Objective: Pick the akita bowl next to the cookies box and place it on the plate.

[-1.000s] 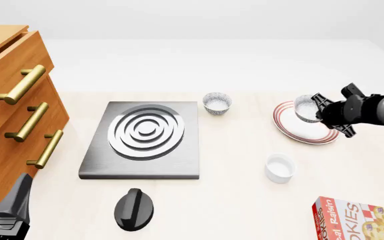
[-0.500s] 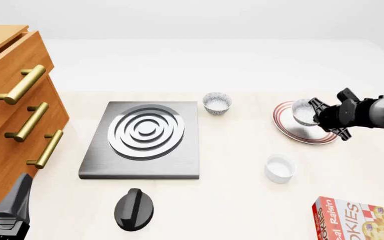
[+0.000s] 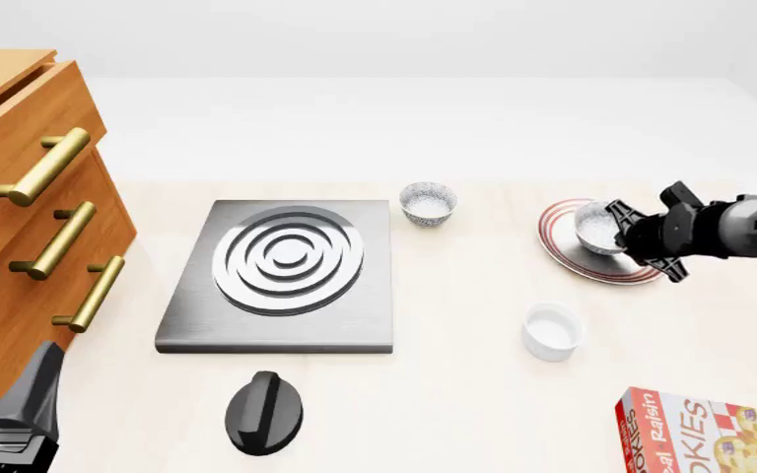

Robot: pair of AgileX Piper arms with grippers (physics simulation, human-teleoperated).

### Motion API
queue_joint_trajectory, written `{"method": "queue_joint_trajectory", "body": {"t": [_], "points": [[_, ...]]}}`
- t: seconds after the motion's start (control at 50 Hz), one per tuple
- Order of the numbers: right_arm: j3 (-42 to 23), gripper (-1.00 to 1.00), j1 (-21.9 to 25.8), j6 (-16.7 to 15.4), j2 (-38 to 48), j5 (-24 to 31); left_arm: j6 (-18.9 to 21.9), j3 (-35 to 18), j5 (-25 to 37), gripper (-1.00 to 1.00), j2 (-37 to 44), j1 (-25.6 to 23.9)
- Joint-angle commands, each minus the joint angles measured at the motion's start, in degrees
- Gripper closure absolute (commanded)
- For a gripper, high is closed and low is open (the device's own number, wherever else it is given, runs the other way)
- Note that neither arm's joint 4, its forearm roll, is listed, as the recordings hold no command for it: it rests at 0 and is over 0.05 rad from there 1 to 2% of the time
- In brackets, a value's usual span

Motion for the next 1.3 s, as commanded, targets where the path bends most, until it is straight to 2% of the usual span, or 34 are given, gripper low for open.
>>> {"method": "queue_joint_trajectory", "body": {"t": [0.02, 0.18, 0.2, 0.5, 0.8, 1.02, 1.06, 1.12, 1.16, 1.18, 1.2, 1.22, 1.24, 1.28, 1.3], "points": [[-1.2, 1.0, -0.3, -0.1, 0.8, -0.1, 0.0, 0.0, 0.0, -1.0, 0.0, 0.0], [-0.9, 1.0, -0.7, 0.1, 0.6, -0.7, 0.0, 0.0, 0.0, -1.0, 0.0, 0.0], [-0.7, -1.0, -0.7, 0.2, 0.4, -0.8, 0.0, 0.0, 0.0, -1.0, 0.0, 0.0], [3.5, -1.0, -1.6, 0.1, -4.7, -1.0, 0.0, 0.0, 0.0, -1.0, 0.0, 0.0], [13.0, -1.0, -2.4, 0.0, -16.2, -1.0, 0.0, 0.0, 0.0, -1.0, 0.0, 0.0], [22.2, -1.0, -0.7, 1.2, -24.9, -3.4, 0.0, 0.0, 0.0, -1.0, 0.0, 0.0], [22.6, -1.0, -0.9, -0.9, -26.4, -2.5, 0.0, 0.0, 0.0, -1.0, 0.0, 0.0], [25.0, -1.0, 0.7, -0.6, -28.8, -3.6, 0.0, 0.0, 0.0, -1.0, 0.0, 0.0], [24.9, -1.0, 1.0, -3.0, -29.6, -2.8, 0.0, 0.0, 0.0, -1.0, 0.0, 0.0], [23.9, -1.0, 0.3, -5.5, -29.9, -1.7, 0.0, 0.0, 0.0, -1.0, 0.0, 0.0], [23.9, -1.0, 0.3, -5.5, -29.9, -1.6, 0.0, 0.0, 0.0, -1.0, 0.0, 0.0], [22.9, -1.0, 0.0, -8.3, -30.3, -0.5, 0.0, 0.0, 0.0, -1.0, 0.0, 0.0], [23.6, -1.0, 0.9, -9.0, -31.1, -0.7, 0.0, 0.0, 0.0, -1.0, 0.0, 0.0], [26.1, -1.0, 2.9, -7.7, -33.4, -2.9, 0.0, 0.0, 0.0, -1.0, 0.0, 0.0], [26.4, -1.0, 3.7, -9.7, -35.5, -2.7, 0.0, 0.0, 0.0, -1.0, 0.0, 0.0]]}}
